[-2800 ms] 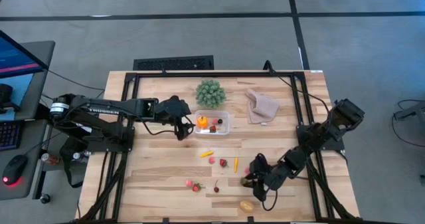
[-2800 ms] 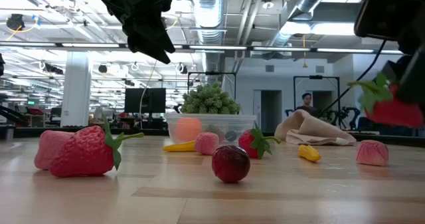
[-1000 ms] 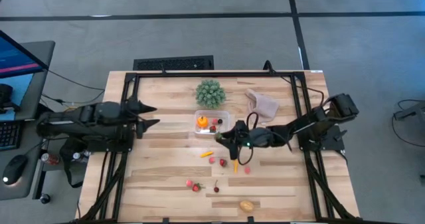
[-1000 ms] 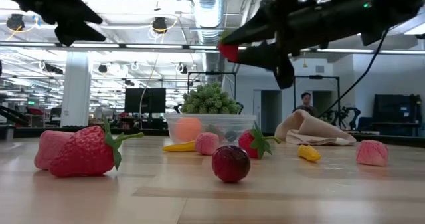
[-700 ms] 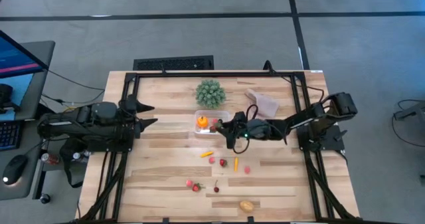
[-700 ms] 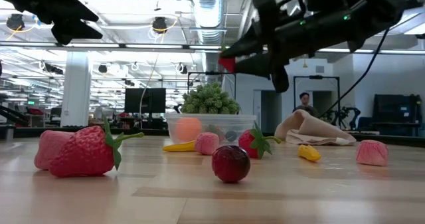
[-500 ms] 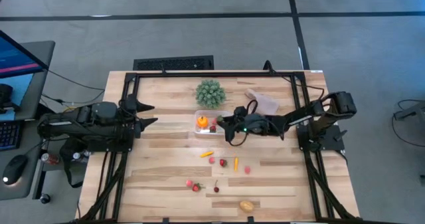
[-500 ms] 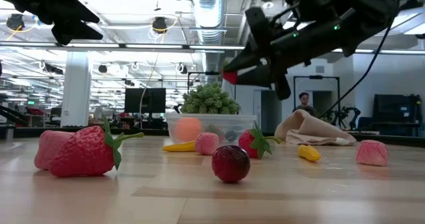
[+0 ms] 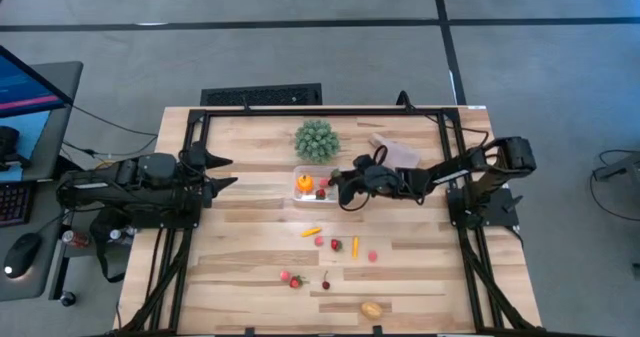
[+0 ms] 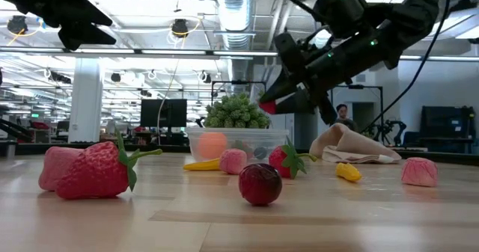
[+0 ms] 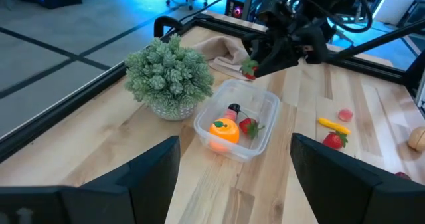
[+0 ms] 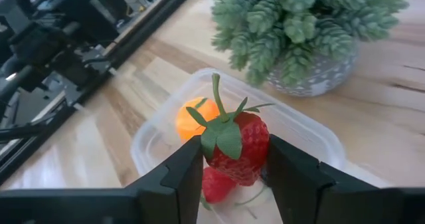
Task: Pick and placing Produce into tupperware
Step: Put the red strawberry into the transparent container
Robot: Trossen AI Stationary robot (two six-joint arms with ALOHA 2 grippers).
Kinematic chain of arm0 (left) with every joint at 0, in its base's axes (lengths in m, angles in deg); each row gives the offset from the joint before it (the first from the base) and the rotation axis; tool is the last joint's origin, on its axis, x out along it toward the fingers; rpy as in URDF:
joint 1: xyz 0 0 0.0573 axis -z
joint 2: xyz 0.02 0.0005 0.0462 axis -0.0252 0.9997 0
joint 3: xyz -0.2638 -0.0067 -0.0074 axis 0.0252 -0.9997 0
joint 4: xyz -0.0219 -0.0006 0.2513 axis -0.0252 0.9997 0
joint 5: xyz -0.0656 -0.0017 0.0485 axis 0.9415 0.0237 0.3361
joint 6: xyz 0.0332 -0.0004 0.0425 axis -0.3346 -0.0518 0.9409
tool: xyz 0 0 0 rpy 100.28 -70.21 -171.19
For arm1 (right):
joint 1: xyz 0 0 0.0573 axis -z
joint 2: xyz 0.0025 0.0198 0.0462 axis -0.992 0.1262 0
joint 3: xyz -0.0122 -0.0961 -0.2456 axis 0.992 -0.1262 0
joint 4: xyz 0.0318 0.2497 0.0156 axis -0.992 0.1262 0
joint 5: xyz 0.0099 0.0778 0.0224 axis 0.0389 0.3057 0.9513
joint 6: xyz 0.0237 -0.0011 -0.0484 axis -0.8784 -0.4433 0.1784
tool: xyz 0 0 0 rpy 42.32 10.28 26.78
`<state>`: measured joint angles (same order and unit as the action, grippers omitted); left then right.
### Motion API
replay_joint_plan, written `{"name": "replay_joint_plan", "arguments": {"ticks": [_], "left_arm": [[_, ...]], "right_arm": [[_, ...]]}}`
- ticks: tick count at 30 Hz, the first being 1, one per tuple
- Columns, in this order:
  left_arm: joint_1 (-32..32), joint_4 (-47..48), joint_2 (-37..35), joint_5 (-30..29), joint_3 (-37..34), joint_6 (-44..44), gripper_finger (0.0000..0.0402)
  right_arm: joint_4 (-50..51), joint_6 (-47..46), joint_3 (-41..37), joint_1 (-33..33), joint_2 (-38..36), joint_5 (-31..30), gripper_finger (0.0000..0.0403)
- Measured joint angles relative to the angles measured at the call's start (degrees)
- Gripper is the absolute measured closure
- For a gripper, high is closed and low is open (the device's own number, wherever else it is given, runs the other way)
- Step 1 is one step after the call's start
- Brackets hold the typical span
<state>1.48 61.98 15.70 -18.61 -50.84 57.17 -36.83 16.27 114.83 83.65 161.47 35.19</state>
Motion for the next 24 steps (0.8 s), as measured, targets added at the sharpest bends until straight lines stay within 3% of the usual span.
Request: {"name": "replay_joint_plan", "arguments": {"ticks": [24], "left_arm": [[0.0, 0.0, 0.0, 0.0, 0.0, 0.0, 0.0127]], "right_arm": [[0.4, 0.4, 0.0, 1.1, 0.1, -0.1, 0.0255]]}}
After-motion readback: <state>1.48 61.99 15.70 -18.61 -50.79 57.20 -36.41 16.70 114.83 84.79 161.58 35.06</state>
